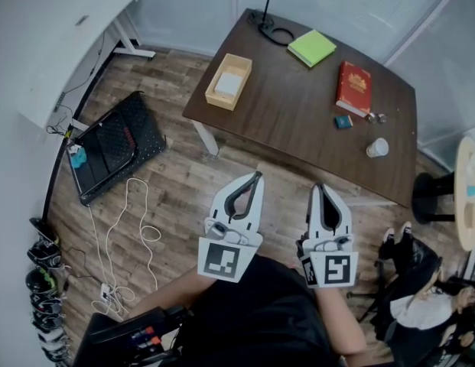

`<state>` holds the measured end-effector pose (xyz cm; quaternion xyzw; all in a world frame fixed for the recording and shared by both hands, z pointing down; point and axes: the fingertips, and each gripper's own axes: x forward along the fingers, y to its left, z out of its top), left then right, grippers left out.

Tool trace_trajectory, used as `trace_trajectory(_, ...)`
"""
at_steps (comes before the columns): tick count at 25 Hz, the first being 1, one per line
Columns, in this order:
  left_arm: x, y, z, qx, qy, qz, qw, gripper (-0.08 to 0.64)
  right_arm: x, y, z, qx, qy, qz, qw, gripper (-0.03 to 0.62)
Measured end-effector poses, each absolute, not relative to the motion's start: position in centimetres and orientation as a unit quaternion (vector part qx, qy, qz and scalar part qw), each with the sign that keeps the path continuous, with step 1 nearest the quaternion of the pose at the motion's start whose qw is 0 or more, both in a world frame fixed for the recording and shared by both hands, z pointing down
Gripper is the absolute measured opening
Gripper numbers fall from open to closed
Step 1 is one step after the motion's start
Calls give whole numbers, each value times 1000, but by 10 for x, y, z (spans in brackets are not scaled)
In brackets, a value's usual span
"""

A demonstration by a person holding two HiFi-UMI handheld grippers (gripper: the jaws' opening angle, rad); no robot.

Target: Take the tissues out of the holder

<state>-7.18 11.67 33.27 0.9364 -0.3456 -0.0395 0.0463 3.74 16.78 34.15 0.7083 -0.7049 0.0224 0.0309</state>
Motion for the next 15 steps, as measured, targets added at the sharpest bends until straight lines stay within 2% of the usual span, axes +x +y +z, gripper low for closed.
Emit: trace_trajectory(15,-89,105,344,936,-344,-33,59,-2,4,149,353,694,-718,26,52,11)
